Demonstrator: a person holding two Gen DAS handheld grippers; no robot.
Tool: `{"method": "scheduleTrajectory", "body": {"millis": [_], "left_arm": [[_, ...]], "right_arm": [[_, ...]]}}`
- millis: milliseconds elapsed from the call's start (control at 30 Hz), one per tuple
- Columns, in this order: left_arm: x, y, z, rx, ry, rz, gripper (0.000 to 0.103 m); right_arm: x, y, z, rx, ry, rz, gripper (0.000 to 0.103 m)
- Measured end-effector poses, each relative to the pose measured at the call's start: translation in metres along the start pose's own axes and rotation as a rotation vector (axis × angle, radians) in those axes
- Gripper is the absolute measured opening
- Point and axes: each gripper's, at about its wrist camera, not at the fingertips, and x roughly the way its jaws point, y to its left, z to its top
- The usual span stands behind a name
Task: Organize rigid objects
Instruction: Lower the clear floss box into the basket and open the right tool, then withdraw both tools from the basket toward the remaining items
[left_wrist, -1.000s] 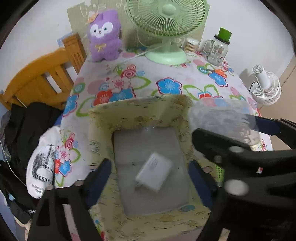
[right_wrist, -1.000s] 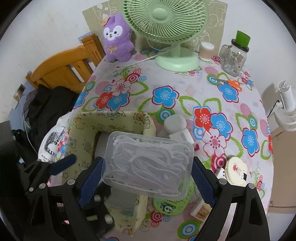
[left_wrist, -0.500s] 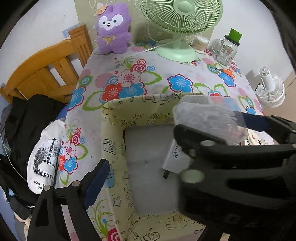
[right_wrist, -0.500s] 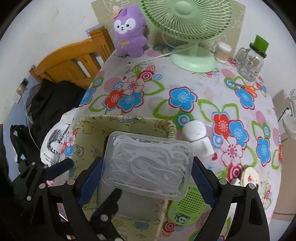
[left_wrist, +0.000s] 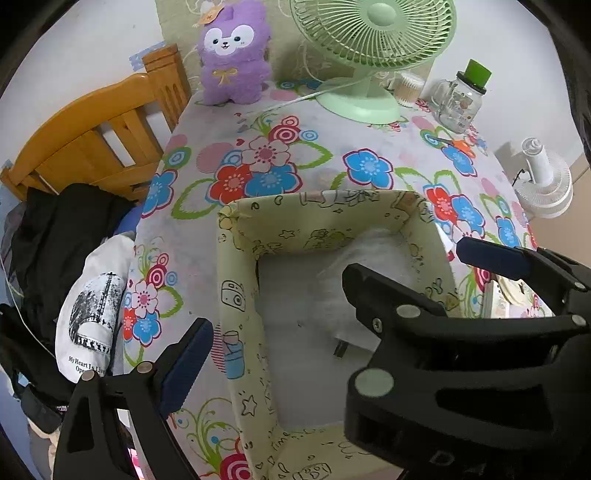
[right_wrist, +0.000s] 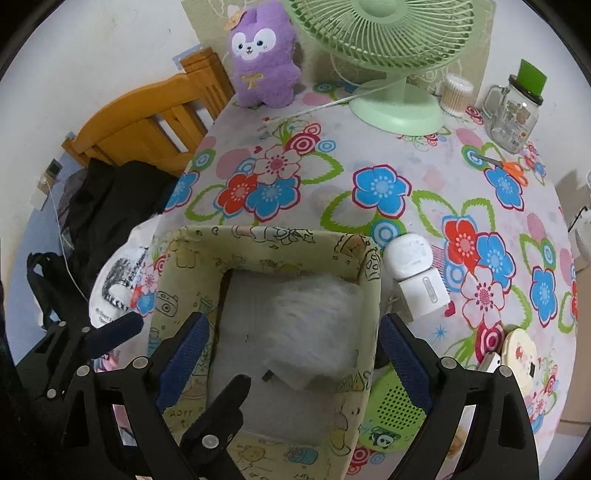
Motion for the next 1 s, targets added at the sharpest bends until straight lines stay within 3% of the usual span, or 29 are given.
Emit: {"method": "scheduleTrajectory", "body": {"millis": [533,1000], "left_arm": [[-0.026,-0.017,-0.010,0.050,-0.051,-0.026,0.096],[-0.041,-0.054,-0.018,0.098,-0.085,-0.012,0.095]], "right_arm": [[-0.042,-0.004,-0.026,0.011,-0.065,-0.073,0.095],[-0.079,-0.039,-0.055,0.074,-0.109,-0.066,0.095]]}}
